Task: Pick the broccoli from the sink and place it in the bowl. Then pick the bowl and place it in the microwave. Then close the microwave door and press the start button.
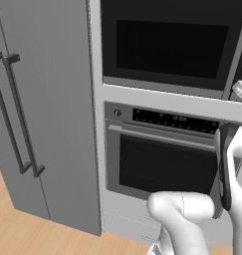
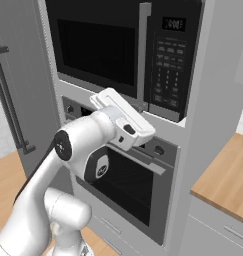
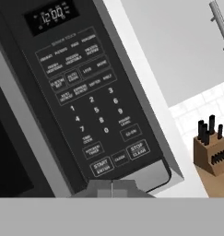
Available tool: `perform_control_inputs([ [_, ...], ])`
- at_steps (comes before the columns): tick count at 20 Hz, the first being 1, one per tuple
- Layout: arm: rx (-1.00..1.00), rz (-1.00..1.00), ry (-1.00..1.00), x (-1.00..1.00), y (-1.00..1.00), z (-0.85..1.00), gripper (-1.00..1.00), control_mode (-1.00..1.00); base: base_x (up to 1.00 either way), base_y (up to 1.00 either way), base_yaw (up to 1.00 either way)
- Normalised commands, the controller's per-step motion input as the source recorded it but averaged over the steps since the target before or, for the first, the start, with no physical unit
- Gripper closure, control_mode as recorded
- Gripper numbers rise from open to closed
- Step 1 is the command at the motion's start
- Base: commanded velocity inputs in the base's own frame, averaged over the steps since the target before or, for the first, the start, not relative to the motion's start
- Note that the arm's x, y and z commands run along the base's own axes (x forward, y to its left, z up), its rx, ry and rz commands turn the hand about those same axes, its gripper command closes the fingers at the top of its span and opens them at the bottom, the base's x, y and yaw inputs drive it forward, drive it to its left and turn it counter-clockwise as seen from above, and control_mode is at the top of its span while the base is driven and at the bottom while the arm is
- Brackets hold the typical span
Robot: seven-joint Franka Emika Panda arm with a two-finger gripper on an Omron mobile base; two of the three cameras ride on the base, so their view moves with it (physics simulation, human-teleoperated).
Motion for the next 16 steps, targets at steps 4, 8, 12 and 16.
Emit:
perform_control_inputs([
  [4, 0.02, 0.00, 0.00, 0.09, -0.34, 0.00, 1.00, -1.00, 0.00, 0.00, 0.00],
  [8, 0.00, 0.00, 0.00, 0.14, -0.06, -0.13, 1.00, -1.00, 0.00, 0.00, 0.00],
  [12, -0.01, 0.00, -0.02, 0.03, 0.06, -0.25, 1.00, -1.00, 0.00, 0.00, 0.00],
  [16, 0.00, 0.01, 0.00, 0.03, 0.01, -0.01, 1.00, -1.00, 0.00, 0.00, 0.00],
])
